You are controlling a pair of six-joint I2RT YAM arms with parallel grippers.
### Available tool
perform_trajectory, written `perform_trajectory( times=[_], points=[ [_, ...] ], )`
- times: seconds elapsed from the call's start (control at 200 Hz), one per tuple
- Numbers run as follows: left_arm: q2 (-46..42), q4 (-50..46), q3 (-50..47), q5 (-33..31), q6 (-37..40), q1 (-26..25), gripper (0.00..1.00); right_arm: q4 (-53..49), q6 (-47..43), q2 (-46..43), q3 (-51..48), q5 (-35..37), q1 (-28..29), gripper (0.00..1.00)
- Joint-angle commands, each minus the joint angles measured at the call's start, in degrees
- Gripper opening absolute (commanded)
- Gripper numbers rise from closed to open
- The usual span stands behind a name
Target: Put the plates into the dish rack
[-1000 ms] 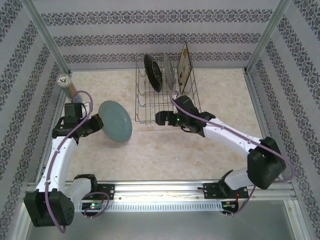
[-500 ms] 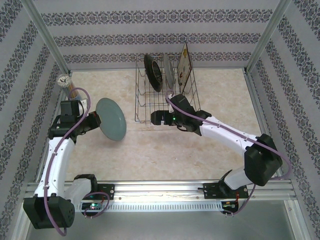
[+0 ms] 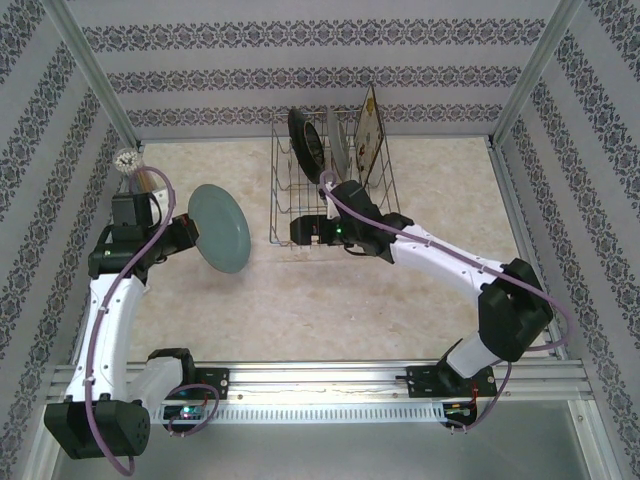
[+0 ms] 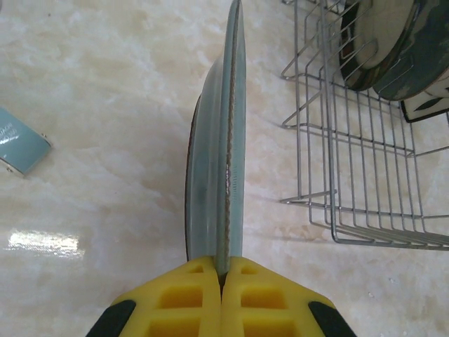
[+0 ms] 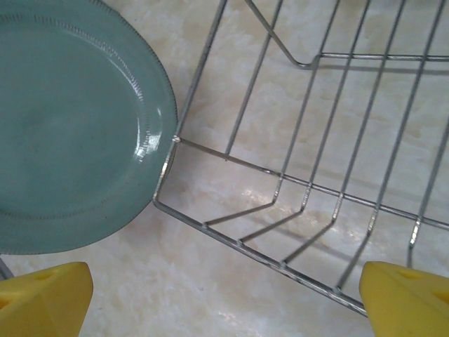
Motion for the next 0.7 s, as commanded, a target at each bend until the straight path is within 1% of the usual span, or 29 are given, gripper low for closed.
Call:
perform_trajectory(
  times=[0.0,0.1,0.36,0.699],
  points=[
    [-2.1,3.2,4.7,2.7,2.1,0.9,0.0,1.1,-1.8,1.3,2.4,-2.3,0.8,0.97],
    [-2.3,2.6,6.1,3.0,2.2,0.9,0.0,1.0,-2.2,1.9,3.1,-2.4,0.7,0.98],
    [-2.1,3.1,9.5,6.3,1.1,1.1,0.0,1.1,-3.1,2.5,4.5,-3.2,0.0,0.97],
    [-0.8,4.1,14.9,11.1,0.0,1.2,0.0,2.1,-4.8,-0.6,3.2,-5.4,-4.5,0.97]
  ],
)
